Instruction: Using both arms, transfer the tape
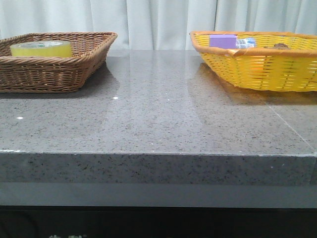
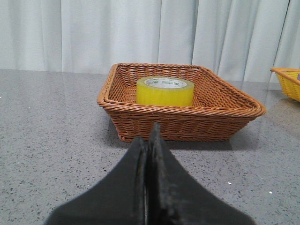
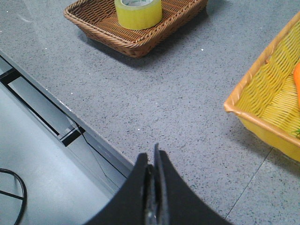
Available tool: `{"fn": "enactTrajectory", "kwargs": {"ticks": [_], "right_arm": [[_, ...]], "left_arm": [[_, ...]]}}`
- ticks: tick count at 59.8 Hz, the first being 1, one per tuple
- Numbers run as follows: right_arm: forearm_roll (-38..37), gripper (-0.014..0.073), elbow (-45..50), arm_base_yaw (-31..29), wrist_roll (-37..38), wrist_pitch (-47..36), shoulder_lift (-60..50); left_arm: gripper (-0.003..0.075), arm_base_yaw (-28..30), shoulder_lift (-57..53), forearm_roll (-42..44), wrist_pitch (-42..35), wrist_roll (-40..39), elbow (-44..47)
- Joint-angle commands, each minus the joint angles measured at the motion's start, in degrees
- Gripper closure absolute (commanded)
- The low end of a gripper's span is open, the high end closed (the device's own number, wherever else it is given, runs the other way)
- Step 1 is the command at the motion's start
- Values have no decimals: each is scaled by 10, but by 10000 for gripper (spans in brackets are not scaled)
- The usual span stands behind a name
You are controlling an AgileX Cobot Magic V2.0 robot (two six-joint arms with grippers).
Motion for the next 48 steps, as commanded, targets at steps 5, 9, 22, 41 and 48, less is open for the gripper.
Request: {"fn": "enactTrajectory", "kwargs": {"ticks": [5,9,22,41,48], "right_arm": [[10,664,-14,-1,1,-35,1],[10,664,-14,-1,1,-35,1],[10,664,-14,-1,1,-35,1],[-10,664,2,-13,-2,-60,-20],[-8,664,72,-92,-2,-146,-80]], "left_arm": [[740,1,-11,-4,-48,-6,23],[740,1,-11,-4,-48,-6,23],[740,1,-11,-4,-48,-6,23],[740,1,-11,-4,-48,-6,23],[740,1,-10,-4,-48,-6,23]]}}
